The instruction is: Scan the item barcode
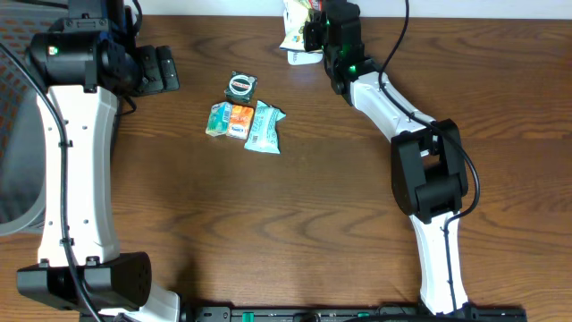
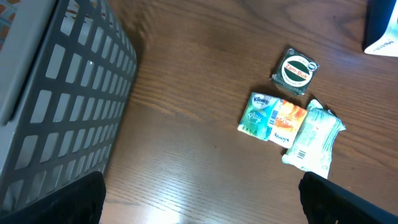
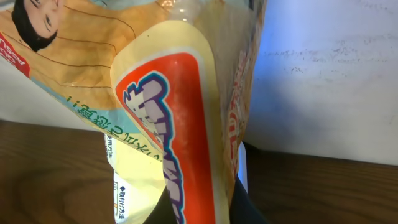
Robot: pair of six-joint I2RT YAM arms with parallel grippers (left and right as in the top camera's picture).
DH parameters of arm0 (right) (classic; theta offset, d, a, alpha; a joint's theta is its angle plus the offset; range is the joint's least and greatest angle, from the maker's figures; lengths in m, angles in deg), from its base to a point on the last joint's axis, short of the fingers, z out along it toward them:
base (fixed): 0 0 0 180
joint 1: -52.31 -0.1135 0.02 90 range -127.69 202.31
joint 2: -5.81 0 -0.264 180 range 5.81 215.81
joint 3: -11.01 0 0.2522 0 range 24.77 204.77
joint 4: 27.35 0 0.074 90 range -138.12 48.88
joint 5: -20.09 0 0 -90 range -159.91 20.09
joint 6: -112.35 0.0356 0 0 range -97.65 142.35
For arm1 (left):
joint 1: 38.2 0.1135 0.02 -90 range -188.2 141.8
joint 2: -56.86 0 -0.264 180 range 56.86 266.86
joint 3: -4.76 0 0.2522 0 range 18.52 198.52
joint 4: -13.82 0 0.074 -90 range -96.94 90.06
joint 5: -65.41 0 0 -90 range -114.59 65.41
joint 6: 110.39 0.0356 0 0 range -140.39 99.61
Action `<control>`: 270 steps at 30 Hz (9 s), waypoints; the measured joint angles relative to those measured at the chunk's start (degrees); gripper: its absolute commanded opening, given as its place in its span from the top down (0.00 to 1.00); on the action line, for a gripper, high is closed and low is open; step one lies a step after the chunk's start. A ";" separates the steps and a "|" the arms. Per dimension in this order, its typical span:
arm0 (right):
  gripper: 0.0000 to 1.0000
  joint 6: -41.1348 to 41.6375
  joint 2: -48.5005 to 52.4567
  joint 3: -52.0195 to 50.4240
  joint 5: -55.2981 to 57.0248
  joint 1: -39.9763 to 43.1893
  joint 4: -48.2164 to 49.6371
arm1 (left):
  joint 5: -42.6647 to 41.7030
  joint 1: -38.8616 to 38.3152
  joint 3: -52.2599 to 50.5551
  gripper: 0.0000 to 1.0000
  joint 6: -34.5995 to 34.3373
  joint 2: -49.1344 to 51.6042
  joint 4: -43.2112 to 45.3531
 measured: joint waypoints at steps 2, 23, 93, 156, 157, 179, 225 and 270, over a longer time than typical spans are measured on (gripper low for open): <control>0.99 0.00 0.00 0.00 0.00 0.07 0.04 | 0.00 0.00 0.00 0.03 0.00 0.00 0.00; 0.99 -10.45 -11.30 1.49 7.58 20.09 -34.14 | 0.00 0.00 0.00 0.02 0.00 0.00 0.00; 0.01 -5.14 -15.47 1.38 -27.43 4.59 -58.49 | 0.00 0.00 0.00 0.02 0.00 0.00 0.00; 0.01 -5.14 -15.47 1.38 -27.26 4.59 -60.13 | 0.00 0.00 0.00 0.02 0.00 0.00 0.00; 0.01 -5.14 -15.47 1.38 -27.26 4.59 -60.17 | 0.00 0.00 0.00 0.02 0.02 0.00 0.00; 0.01 -5.14 -15.47 1.38 -27.04 2.71 -60.04 | 0.00 0.00 0.00 0.02 0.00 0.00 0.00; 0.01 -1.44 -15.47 1.36 -21.77 -4.20 -59.17 | 0.00 0.00 0.00 0.02 0.00 0.00 0.00; 0.01 -0.07 -15.02 1.27 -20.17 -4.31 -59.30 | 0.00 0.00 0.00 0.02 0.00 0.00 0.00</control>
